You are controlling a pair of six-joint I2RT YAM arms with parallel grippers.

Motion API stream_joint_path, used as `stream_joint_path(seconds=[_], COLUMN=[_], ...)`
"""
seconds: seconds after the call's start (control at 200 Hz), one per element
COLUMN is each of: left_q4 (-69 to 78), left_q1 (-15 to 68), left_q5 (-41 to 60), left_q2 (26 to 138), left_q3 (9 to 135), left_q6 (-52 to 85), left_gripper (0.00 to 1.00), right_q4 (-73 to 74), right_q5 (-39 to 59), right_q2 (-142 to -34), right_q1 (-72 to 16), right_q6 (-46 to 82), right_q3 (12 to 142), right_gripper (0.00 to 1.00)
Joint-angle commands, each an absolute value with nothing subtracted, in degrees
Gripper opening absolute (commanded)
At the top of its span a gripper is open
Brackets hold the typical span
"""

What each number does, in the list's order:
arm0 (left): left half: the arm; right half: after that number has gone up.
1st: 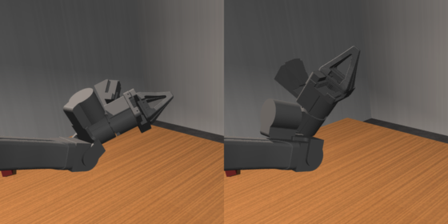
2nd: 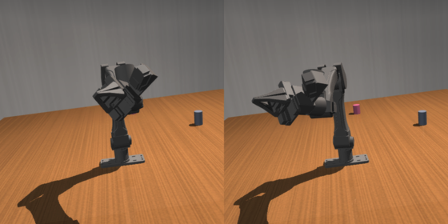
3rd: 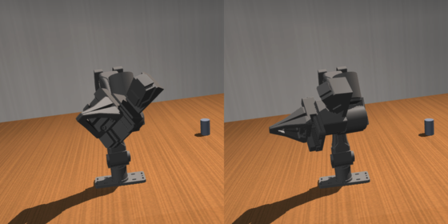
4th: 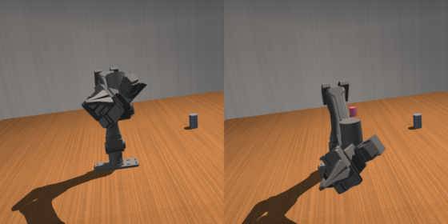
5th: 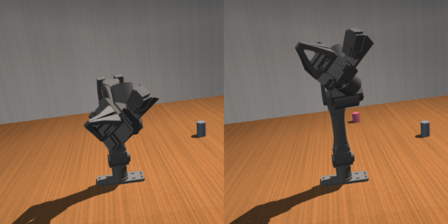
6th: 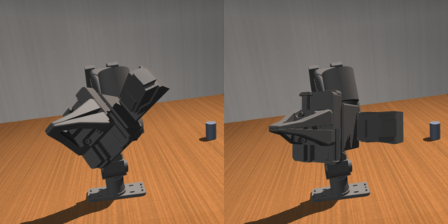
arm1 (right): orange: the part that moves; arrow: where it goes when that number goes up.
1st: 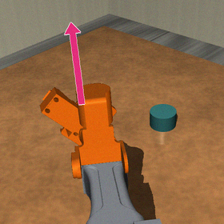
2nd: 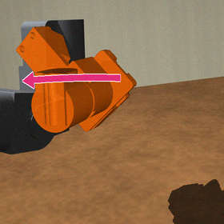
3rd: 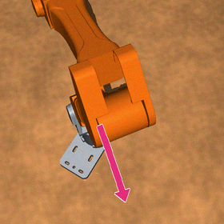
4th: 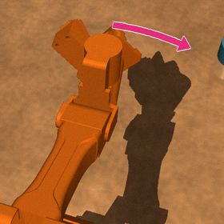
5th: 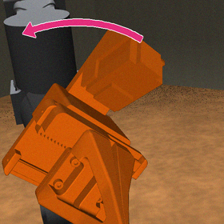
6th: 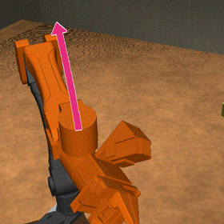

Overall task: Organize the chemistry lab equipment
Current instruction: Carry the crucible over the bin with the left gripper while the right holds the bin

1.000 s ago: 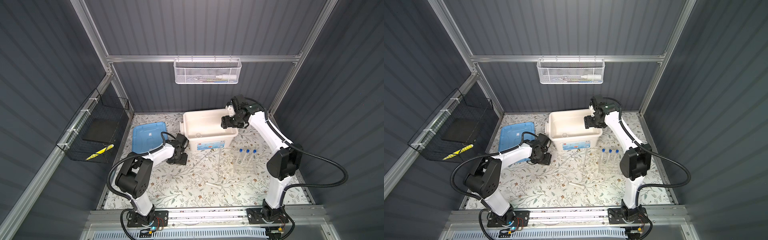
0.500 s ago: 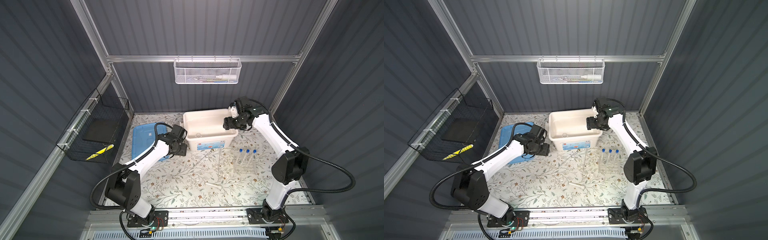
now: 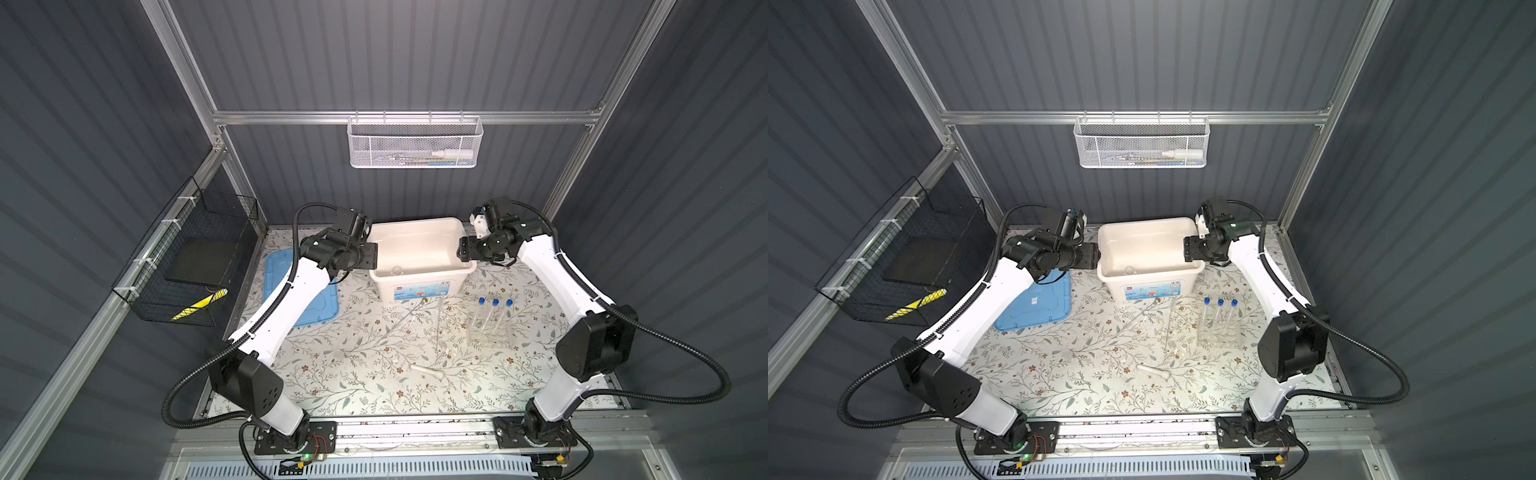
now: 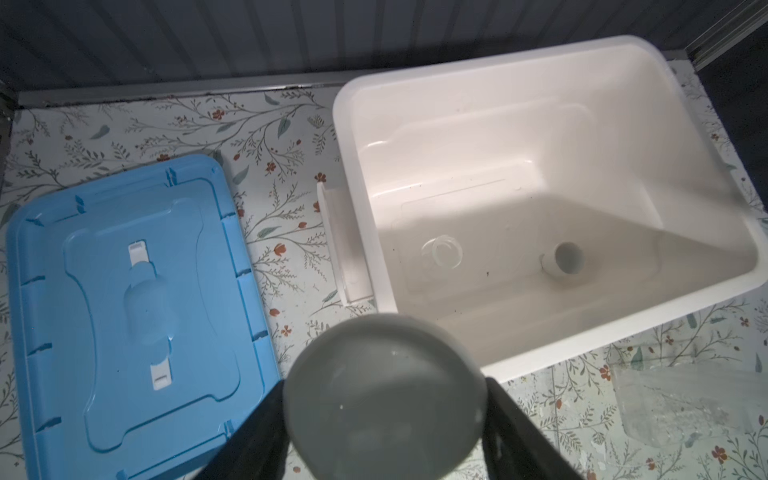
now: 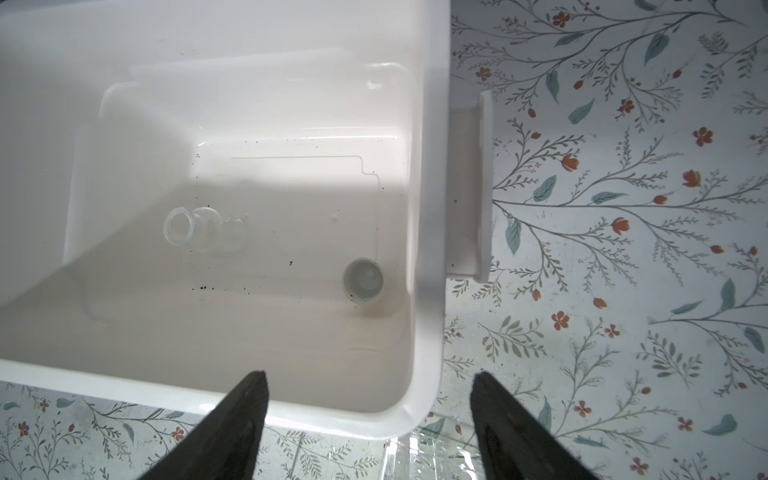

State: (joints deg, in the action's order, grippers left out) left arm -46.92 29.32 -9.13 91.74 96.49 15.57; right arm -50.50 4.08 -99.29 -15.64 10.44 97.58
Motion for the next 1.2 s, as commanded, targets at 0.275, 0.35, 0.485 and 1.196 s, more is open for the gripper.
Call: stream_joint_path(seconds=[0.275, 0.35, 0.485, 1.196], left_q4=[-46.40, -46.58, -47.13, -51.92], left_q1=[29.61, 29.60, 29.62, 30.15], left_q5=[-4.60, -4.25, -3.39, -2.55], left_q2=[108.83, 112.21, 118.17, 135.41], left_q3=[112.45, 115.66, 121.55, 133.65], left_q6=[10.47, 9.94, 9.37, 6.21], left_gripper=[0.64, 0.64, 0.64, 0.63], right_q4=[-44.46, -43.83, -42.44, -40.34], right_q5=[5.70, 6.32, 8.01, 11.95], right_q2=[-97.21, -97.38, -97.12, -97.26], right_q1=[-13.64, -13.29, -13.18, -13.18], right_q6=[9.06, 9.16, 8.53, 8.26], right_q3=[90.21, 89.48, 88.20, 85.52], right_gripper=[0.79, 0.79, 0.78, 0.77])
